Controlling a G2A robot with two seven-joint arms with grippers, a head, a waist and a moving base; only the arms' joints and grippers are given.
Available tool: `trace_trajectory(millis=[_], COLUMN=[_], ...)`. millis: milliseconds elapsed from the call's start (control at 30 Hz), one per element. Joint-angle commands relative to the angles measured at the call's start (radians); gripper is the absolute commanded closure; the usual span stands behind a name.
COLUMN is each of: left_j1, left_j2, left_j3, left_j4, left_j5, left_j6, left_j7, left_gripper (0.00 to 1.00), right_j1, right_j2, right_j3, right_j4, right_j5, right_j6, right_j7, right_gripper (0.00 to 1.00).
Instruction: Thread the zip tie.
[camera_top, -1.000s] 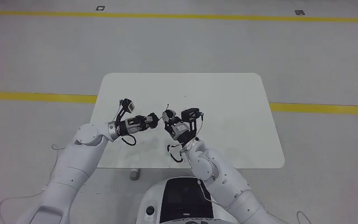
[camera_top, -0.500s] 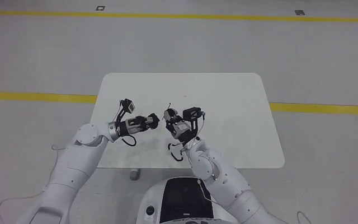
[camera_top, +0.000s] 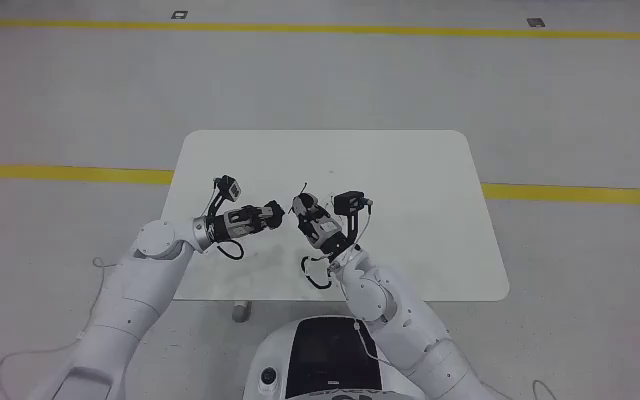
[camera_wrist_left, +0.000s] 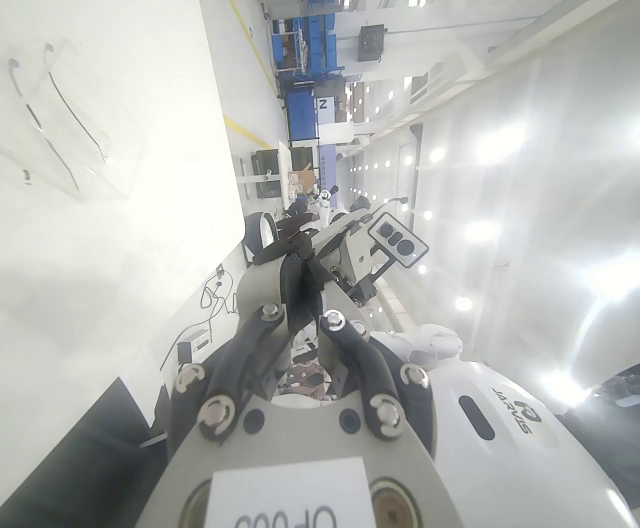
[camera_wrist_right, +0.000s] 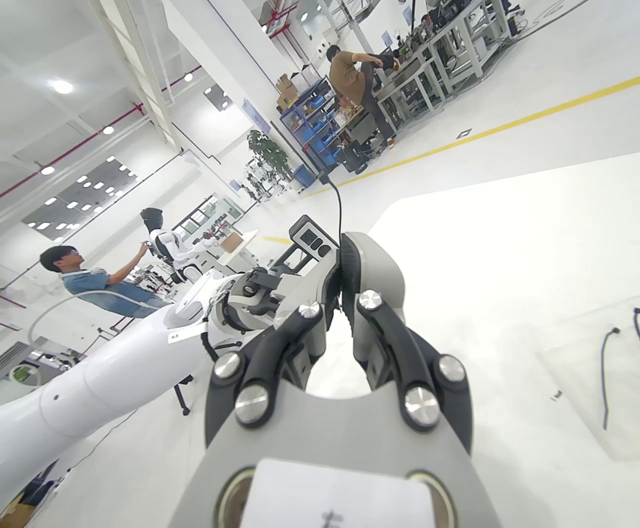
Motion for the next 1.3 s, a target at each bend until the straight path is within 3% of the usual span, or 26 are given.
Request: trace_trajectory(millis=[0, 933, 1067, 1267], left_j1=[0.000, 0.006, 0.002, -0.039], left_j2=[0.000, -0.001, 0.001, -0.005], left_j3=[0.000, 0.004, -0.004, -0.036], left_j4=[0.000, -0.008, 0.027, 0.119], left_j5=[0.000, -0.003, -0.045, -0.034], left_j6=[0.000, 0.002, 0.000, 0.000], left_j7=[0.000, 0.009, -0.078, -0.204], left_gripper=[1.00, 1.00, 1.00, 1.00], right_j1=[0.000, 0.000, 0.000, 0.000], right_j2=[0.000, 0.000, 0.000, 0.000], right_j3=[0.000, 0.000, 0.000, 0.000], right_j4=[0.000, 0.000, 0.000, 0.000], right_j5=[-0.001, -0.001, -0.001, -0.001], right_j6=[0.000, 0.000, 0.000, 0.000], right_j7=[0.000, 0.000, 0.000, 0.000], right_gripper=[1.00, 1.00, 1.00, 1.00])
